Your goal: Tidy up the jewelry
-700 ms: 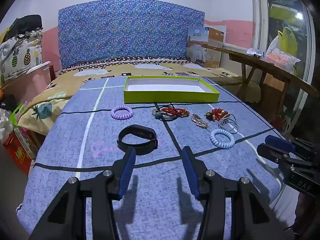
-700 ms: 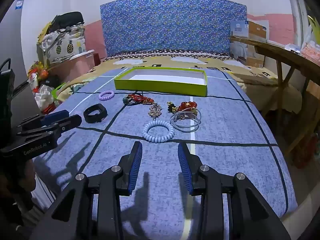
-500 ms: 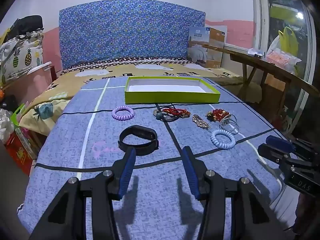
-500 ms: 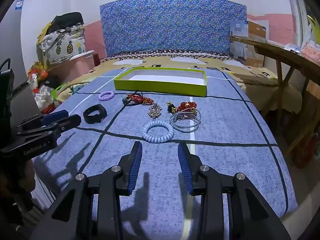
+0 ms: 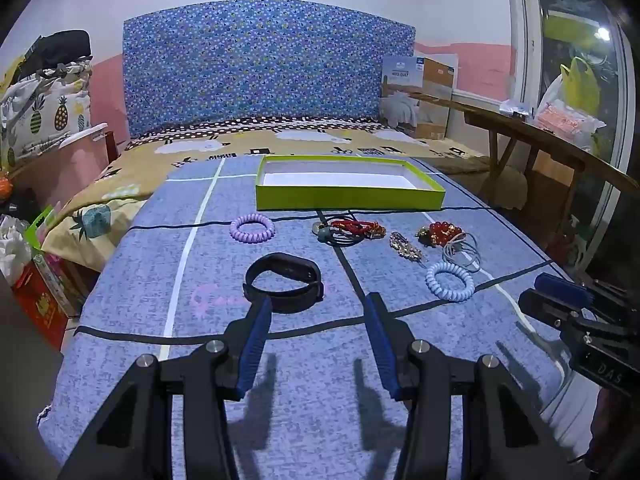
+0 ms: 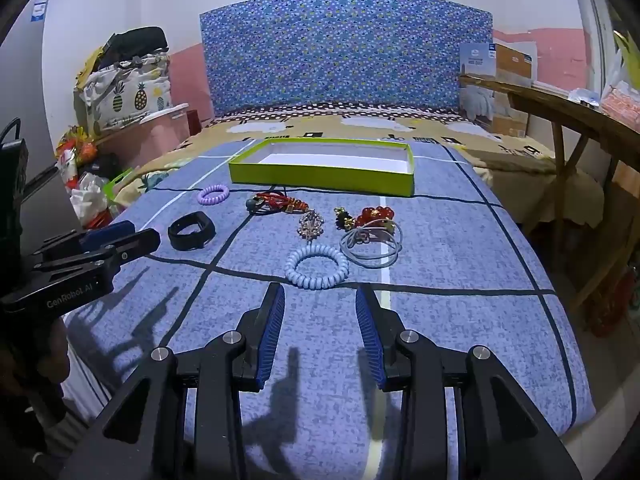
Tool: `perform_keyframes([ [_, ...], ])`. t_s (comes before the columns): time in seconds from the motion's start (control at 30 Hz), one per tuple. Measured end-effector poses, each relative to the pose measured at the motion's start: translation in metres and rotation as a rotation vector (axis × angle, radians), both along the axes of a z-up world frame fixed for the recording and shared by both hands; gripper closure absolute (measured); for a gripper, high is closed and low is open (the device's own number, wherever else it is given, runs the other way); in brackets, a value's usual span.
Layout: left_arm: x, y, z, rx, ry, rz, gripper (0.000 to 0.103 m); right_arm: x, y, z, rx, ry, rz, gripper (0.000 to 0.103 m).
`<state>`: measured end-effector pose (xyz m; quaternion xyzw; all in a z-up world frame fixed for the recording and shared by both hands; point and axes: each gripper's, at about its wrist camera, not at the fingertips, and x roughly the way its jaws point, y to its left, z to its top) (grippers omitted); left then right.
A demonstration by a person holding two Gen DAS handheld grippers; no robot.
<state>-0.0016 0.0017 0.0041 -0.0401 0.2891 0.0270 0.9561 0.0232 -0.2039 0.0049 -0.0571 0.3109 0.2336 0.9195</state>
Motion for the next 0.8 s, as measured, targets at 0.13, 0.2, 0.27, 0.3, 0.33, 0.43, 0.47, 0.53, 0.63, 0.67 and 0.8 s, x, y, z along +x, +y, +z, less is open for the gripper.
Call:
perform_keyframes([
  [0.13,-0.0015,0.0009,0.0018,0.002,-0.007,0.004,0.053,0.0,-0.0004,0.0004,0.002,-0.002,-0.001,0.065],
  [0.2,-0.002,0.0011,0.0029,0.004,-0.011,0.006,0.053,-0.0008,-0.0007,0.0015,0.002,-0.002,-0.001,0.065],
  [0.27,-0.0028,0.0012,0.003,0.007,-0.016,0.009,0.053,-0.0005,-0.0008,0.0013,0.001,-0.003,-0.001,0.065],
  [0.3,-0.0028,0.0008,0.0032,0.008,-0.017,0.008,0.053,-0.0006,-0.0013,0.0008,0.002,-0.002,0.0,0.065],
  [0.33,-0.0025,0.0008,0.0033,0.008,-0.017,0.008,0.053,-0.0005,-0.0016,0.0005,0.002,-0.001,0.0,0.065],
  [0.43,-0.0025,0.0003,0.0035,0.006,-0.015,0.007,0.053,-0.0013,0.0002,0.0005,0.003,-0.002,0.0,0.065],
  [0.47,-0.0026,0.0,0.0039,0.005,-0.015,0.007,0.053,-0.0009,-0.0002,0.001,0.002,-0.001,0.002,0.065],
  [0.53,-0.0026,-0.0001,0.0039,0.004,-0.016,0.007,0.053,0.0,0.0,0.0022,0.001,0.0,0.003,0.065],
  [0.63,-0.0025,-0.0001,0.0038,0.006,-0.015,0.007,0.053,0.0,-0.0003,0.0016,0.003,0.0,0.003,0.065],
  [0.67,-0.0026,-0.0004,0.0042,0.006,-0.016,0.007,0.053,0.0,-0.0001,0.0015,0.002,0.0,0.002,0.065],
  [0.8,-0.0025,-0.0003,0.0043,0.003,-0.017,0.007,0.053,-0.0005,-0.0002,0.001,0.002,-0.003,0.002,0.065],
])
